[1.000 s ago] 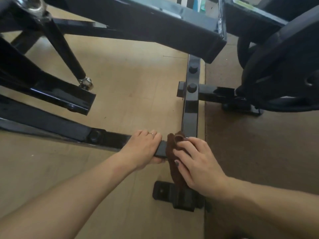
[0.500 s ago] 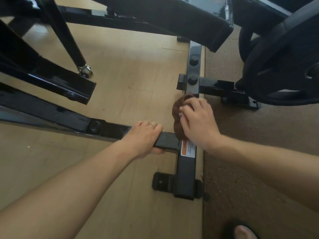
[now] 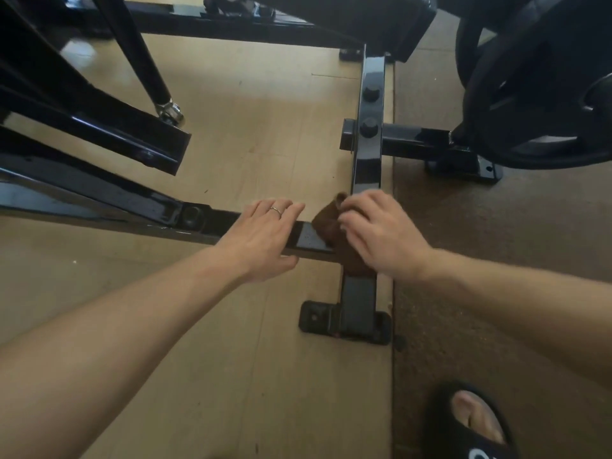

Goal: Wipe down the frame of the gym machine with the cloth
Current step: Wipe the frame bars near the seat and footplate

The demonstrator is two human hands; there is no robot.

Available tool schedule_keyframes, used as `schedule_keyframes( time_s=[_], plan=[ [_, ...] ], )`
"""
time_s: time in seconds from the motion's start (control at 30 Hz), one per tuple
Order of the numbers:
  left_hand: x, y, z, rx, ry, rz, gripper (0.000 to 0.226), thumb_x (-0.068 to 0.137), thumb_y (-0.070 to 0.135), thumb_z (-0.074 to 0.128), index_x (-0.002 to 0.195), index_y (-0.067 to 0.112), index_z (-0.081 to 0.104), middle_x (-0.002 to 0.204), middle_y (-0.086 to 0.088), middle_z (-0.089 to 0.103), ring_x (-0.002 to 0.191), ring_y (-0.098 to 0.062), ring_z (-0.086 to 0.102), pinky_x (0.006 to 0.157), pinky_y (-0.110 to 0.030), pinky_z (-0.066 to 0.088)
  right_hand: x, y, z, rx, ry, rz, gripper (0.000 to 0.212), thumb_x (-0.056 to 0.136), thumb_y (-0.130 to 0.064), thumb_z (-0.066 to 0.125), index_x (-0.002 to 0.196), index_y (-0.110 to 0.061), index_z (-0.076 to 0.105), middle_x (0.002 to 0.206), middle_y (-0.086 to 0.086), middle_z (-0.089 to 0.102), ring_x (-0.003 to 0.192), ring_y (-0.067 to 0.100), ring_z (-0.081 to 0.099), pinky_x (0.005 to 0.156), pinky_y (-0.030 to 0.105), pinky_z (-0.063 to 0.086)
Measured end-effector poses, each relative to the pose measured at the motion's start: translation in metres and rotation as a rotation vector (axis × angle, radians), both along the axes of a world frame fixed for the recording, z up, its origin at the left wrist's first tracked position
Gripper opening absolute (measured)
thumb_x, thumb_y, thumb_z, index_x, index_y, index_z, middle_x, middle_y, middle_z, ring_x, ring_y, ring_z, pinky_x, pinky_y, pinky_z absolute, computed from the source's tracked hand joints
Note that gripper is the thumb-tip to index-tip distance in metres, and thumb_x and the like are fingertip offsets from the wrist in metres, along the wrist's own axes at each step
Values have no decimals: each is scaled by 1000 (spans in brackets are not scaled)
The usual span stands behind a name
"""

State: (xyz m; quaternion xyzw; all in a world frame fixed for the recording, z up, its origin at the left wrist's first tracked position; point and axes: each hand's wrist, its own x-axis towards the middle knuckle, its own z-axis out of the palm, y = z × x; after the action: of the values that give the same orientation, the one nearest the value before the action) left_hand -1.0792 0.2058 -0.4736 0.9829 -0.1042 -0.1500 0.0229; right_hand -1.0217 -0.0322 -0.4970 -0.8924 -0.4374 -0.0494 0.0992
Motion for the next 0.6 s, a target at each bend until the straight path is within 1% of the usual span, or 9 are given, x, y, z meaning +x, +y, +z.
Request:
schedule_keyframes(
  time_s=[0.1,0.17,0.2,0.3,0.37,0.43,0.47,0.53,0.6],
  plan=[
    [-11,3,2,55,16,17,88,94,52,58,160,20,10,162,-5,27,150,-26,24,126,-42,16,2,10,1,46,38,-177,32,105,-32,45,114,-13,69,130,10,60,123,32,49,106,50,41],
    [-15,4,1,94,5,1,84,96,51,56,160,19,11,161,-5,31,148,-26,28,123,-40,21,-28,8,5,61,93,-189,32,103,-33,46,116,-15,68,133,8,58,127,32,46,110,51,39],
    [-16,4,0,104,-11,-7,82,97,50,56,160,19,14,159,-5,34,146,-26,32,121,-39,26,-48,4,5,60,106,-135,32,101,-34,47,116,-15,68,133,9,58,127,32,46,110,51,39],
    [-11,3,-2,112,-76,-46,70,98,51,56,152,18,28,148,-5,48,135,-26,45,113,-39,38,-92,-6,6,-21,78,141,29,101,-31,50,112,-15,72,129,8,62,124,32,50,110,47,39],
    [-8,1,-4,128,-119,-64,60,98,51,56,144,19,37,140,-4,55,127,-26,52,105,-38,44,-94,-6,3,-82,39,281,31,104,-32,46,112,-19,73,130,4,62,126,28,51,113,43,36],
    [-6,1,-6,151,-154,-78,53,97,50,56,137,20,41,133,-3,60,120,-26,56,97,-38,48,-83,-5,3,-79,20,380,33,106,-33,44,110,-19,73,128,5,64,123,28,53,110,41,39],
    [-5,1,-7,162,-165,-85,51,97,51,56,135,20,42,130,-2,60,118,-26,57,94,-38,48,-74,-6,1,-65,12,393,32,105,-33,45,111,-18,73,127,6,64,123,28,54,108,42,41],
    [-4,1,-6,157,-160,-80,51,97,51,57,135,21,42,129,-2,60,118,-26,57,94,-39,48,-46,-11,-4,-31,-24,307,31,105,-33,47,114,-16,70,129,9,63,125,31,53,109,46,42],
    [-5,1,-7,142,-159,-64,50,97,49,58,136,22,42,130,-1,60,119,-25,57,95,-39,48,-12,-12,-5,-24,-54,134,30,104,-33,47,118,-15,66,131,12,60,127,33,50,111,50,40]
  ],
)
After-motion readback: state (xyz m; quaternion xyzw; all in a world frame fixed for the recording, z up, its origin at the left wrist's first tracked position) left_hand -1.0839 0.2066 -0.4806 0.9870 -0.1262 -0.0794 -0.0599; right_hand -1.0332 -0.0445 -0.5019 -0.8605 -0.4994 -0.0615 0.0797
